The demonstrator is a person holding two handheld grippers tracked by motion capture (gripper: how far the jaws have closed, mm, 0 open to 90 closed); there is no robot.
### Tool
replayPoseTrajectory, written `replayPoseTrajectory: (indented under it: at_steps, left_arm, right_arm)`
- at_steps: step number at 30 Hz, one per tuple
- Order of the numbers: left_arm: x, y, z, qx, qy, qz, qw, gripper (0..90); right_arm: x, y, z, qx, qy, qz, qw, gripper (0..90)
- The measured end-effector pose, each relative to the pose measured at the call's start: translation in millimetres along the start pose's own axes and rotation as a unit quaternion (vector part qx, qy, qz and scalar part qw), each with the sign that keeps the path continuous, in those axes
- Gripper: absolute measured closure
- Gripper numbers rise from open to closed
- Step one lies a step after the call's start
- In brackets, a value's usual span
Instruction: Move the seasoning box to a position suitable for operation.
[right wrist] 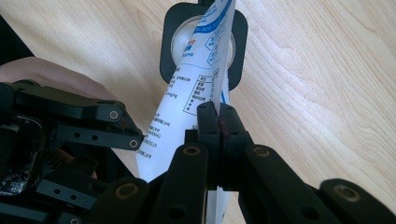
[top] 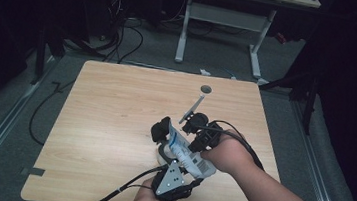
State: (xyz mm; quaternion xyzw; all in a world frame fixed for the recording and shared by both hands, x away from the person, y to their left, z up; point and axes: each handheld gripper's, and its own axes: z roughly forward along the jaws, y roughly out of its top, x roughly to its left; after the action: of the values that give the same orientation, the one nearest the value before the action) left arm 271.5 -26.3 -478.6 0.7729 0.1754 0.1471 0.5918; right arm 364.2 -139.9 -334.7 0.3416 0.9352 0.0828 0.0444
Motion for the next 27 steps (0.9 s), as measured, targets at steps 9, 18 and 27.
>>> replayPoseTrajectory:
  at_steps: [9,18,27]
  left_arm:
    - [0.6,1.2,-0.1,-0.002,0.0,0.0,1.0,61.1]
    - [1.1,1.4,-0.6,-0.002,0.0,0.001,1.0,61.1]
    - [1.7,1.9,-1.1,-0.002,0.0,0.001,1.0,61.1]
  right_arm:
    - [-0.3,0.0,-1.7,-0.002,-0.001,-0.001,1.0,89.8]
    - [-0.4,0.9,-1.7,-0.002,0.0,-0.001,1.0,89.7]
    - [-0.1,1.8,-2.2,0.0,-0.001,-0.002,1.0,89.8]
